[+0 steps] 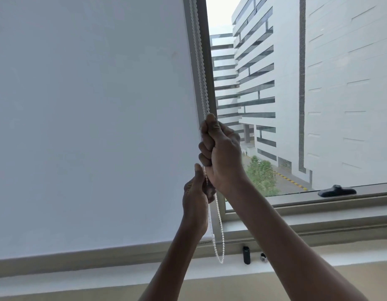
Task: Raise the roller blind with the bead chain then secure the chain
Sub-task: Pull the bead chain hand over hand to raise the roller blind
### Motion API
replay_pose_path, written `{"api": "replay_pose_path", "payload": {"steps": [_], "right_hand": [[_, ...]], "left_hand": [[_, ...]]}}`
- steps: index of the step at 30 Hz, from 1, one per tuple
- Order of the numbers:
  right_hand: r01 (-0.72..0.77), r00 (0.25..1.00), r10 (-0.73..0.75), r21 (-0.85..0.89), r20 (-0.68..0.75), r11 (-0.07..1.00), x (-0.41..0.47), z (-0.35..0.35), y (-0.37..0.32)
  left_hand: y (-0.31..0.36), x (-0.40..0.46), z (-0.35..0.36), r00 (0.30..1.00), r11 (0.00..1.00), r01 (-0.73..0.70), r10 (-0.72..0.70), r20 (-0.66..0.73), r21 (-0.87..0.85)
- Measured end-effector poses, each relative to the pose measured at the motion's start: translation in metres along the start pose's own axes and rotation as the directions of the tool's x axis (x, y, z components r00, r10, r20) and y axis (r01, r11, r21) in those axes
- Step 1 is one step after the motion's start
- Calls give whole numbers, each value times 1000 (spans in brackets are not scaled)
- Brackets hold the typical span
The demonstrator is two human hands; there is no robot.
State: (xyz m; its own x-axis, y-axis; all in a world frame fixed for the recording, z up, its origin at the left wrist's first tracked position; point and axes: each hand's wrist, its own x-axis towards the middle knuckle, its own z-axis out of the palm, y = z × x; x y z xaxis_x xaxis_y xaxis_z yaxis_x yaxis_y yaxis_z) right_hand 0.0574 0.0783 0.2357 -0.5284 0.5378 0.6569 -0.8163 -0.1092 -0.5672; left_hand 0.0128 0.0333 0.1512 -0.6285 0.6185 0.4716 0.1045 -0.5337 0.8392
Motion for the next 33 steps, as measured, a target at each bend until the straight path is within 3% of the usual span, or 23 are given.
{"api": "replay_pose_path", "payload": {"steps": [3, 7, 12, 16, 21, 27, 33], "right_hand": [[17, 1000, -17, -20, -1, 1000, -5, -9, 8], [104, 995, -103, -79, 17, 991, -8, -18, 14], [12, 999, -21, -188, -41, 982, -29, -31, 35], [-26, 998, 13, -213, -63, 977, -44, -43, 51], [-40, 997, 23, -238, -77, 970, -50, -52, 62], [-29, 997, 7, -314, -72, 949, -54, -58, 72], [-72, 990, 117, -417, 83, 906, -56, -64, 67]], "left_hand": [[13, 13, -2, 999, 998, -4, 1, 52, 58], [56, 38, 3, 985, 992, -69, 84, 152, -103], [111, 63, 18, 957, 987, -60, 100, 273, -151], [120, 69, 32, 977, 960, 17, 43, 207, -279], [103, 63, 44, 999, 947, -27, 14, -45, -321], [91, 56, 35, 997, 924, -74, 55, -60, -376], [67, 47, 7, 994, 929, -38, -3, -109, -367]]}}
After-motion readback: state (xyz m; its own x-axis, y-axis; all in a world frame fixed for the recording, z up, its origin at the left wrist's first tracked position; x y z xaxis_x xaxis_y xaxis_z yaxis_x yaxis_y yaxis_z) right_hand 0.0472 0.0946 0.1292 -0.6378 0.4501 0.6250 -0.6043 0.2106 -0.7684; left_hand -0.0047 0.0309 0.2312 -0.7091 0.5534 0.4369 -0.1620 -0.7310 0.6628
